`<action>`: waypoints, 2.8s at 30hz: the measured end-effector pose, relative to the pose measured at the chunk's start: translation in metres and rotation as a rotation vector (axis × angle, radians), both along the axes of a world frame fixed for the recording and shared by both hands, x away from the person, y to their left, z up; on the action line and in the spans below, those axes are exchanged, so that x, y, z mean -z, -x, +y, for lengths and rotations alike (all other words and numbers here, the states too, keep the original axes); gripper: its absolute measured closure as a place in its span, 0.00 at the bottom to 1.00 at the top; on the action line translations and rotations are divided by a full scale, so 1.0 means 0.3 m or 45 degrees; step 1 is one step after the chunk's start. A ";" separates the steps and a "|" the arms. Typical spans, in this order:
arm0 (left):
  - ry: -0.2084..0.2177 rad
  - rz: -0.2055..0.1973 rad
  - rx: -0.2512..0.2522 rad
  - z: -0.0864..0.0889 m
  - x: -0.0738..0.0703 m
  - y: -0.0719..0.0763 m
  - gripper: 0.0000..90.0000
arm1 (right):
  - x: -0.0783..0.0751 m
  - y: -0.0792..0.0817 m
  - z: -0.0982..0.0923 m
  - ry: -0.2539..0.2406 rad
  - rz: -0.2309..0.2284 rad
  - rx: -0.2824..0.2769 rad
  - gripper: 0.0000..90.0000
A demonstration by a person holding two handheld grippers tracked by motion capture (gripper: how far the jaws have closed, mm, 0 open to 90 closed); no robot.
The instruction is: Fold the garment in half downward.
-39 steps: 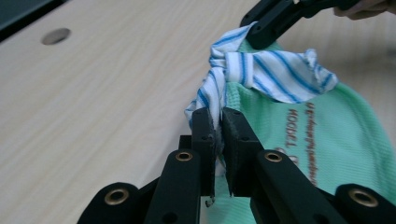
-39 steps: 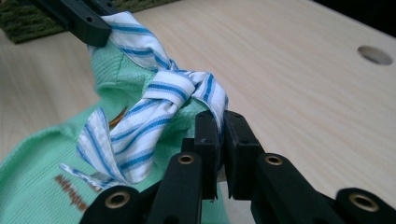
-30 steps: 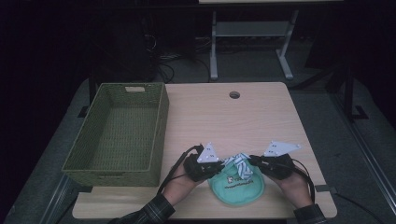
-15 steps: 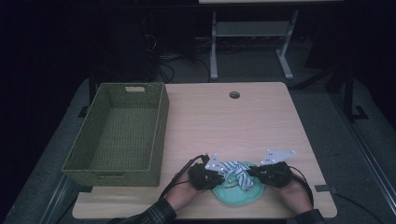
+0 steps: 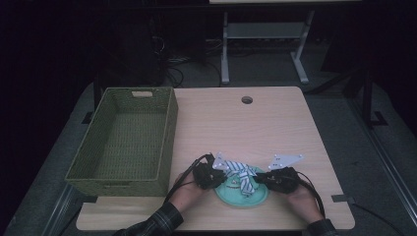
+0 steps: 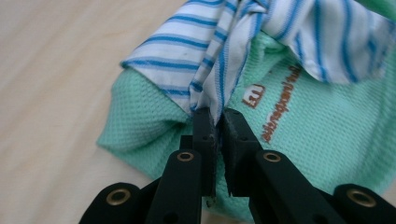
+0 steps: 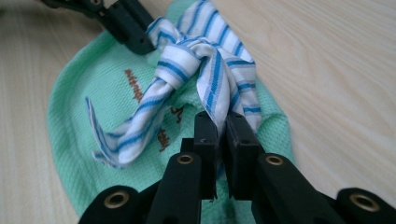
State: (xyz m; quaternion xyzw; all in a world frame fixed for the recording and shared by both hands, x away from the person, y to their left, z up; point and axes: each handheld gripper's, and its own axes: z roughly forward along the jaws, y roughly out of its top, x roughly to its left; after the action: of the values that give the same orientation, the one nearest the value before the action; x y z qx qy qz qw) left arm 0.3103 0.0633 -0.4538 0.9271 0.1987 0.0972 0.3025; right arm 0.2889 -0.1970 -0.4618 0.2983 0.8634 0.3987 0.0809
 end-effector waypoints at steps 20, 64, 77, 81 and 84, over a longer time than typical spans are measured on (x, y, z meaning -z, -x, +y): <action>0.181 0.059 0.064 0.079 -0.096 0.104 0.80 | -0.059 0.062 -0.033 -0.084 -0.004 -0.064 0.82; 0.192 0.163 0.104 0.087 -0.104 0.104 0.90 | -0.051 0.071 -0.056 -0.115 0.070 -0.157 0.95; 0.134 0.135 -0.023 0.048 -0.069 0.005 0.89 | -0.009 -0.047 0.004 0.000 0.090 -0.087 1.00; 0.080 0.179 -0.002 0.041 -0.028 -0.004 0.89 | 0.011 -0.047 0.014 0.066 0.096 -0.087 1.00; 0.064 0.197 0.015 0.034 -0.008 -0.003 0.91 | 0.011 -0.047 0.015 0.072 0.093 -0.087 1.00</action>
State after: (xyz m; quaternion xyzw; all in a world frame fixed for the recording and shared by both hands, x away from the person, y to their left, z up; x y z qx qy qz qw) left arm 0.3112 0.0736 -0.4514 0.9250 0.2185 0.0185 0.3102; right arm 0.3028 -0.1925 -0.4653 0.2808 0.8864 0.3655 0.0439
